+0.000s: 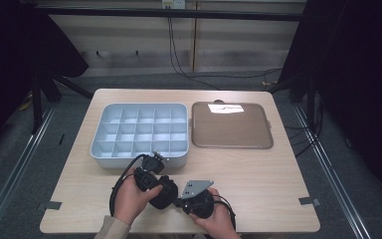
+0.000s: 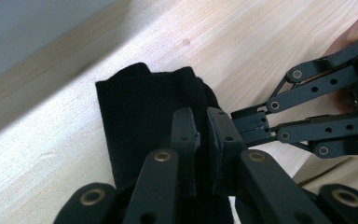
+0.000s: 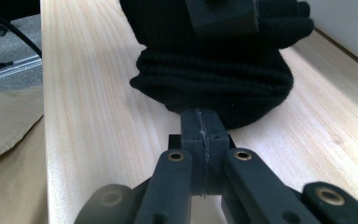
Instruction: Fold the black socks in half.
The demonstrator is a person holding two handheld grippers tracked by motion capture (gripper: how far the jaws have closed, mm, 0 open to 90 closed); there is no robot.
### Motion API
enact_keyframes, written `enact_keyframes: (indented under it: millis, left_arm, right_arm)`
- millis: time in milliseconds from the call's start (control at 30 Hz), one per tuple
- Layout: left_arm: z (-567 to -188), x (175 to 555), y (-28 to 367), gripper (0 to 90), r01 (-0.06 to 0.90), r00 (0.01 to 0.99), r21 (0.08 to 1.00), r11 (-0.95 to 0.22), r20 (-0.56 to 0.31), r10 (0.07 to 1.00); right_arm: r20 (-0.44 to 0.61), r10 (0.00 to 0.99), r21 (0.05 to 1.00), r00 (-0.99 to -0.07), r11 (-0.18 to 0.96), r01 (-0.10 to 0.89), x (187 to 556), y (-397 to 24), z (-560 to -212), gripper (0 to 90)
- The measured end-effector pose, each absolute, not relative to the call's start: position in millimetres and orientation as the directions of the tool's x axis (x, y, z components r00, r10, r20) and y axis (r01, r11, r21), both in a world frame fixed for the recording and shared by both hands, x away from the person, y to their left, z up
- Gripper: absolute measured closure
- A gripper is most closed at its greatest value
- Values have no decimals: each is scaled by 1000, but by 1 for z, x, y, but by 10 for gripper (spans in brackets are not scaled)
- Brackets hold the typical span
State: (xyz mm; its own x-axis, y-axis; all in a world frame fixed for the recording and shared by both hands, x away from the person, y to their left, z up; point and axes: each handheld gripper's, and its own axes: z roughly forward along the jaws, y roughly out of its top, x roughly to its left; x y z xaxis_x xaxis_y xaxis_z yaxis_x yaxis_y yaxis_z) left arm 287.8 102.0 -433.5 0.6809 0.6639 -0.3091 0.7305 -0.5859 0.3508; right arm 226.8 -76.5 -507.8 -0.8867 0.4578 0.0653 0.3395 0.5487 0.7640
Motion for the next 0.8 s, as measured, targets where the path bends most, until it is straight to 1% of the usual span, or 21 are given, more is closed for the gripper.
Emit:
enact_keyframes:
  millis: [467, 633, 700, 800]
  left_arm:
    - [-437, 288, 99, 808, 732, 680, 350, -585, -320, 660]
    - [-439, 289, 98, 808, 726, 687, 336, -600, -319, 653]
    - [-441, 289, 97, 807, 739, 672, 341, -581, -329, 663]
    - [-442, 290, 97, 807, 737, 675, 336, -586, -328, 661]
  right_arm:
    - [64, 459, 765, -886, 547, 339, 227, -76, -508, 900]
    - [65, 460, 765, -885, 547, 341, 227, -76, -508, 900]
    - [64, 460, 765, -885, 547, 340, 226, -76, -508, 900]
    - [64, 461, 765, -885, 547, 340, 226, -76, -508, 900]
